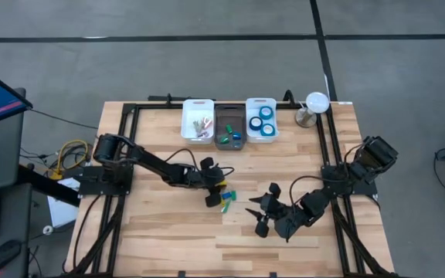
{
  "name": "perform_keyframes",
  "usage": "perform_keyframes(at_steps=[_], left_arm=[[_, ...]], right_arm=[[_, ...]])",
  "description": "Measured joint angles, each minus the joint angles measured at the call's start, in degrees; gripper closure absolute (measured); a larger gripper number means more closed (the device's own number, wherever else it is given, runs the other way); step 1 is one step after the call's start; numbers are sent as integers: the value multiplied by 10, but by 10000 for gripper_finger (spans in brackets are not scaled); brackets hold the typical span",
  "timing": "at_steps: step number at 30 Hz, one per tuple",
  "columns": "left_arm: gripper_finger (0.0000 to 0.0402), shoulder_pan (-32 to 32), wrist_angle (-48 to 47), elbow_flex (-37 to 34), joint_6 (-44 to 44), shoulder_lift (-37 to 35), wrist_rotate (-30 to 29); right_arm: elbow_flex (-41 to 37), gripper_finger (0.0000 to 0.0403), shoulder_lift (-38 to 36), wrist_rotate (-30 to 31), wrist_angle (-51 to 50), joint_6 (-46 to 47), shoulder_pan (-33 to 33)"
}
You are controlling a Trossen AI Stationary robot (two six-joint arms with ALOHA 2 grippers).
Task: Pick and place Stapler, Stapler remover, tape
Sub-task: Put the yellow stapler into the black bin
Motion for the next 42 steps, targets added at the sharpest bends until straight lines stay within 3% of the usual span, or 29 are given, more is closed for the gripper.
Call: perform_keyframes(at_steps=[18, 32, 42], left_arm=[[246, 0, -63, 0, 0, -18, -2], [350, -5, -68, 0, 13, -22, 8], [344, -6, -73, -1, 51, -116, 8]], right_arm=[[0, 236, 0, 0, 6, 0, 0], [0, 236, 0, 0, 11, 0, 0], [0, 237, 0, 0, 14, 0, 0]])
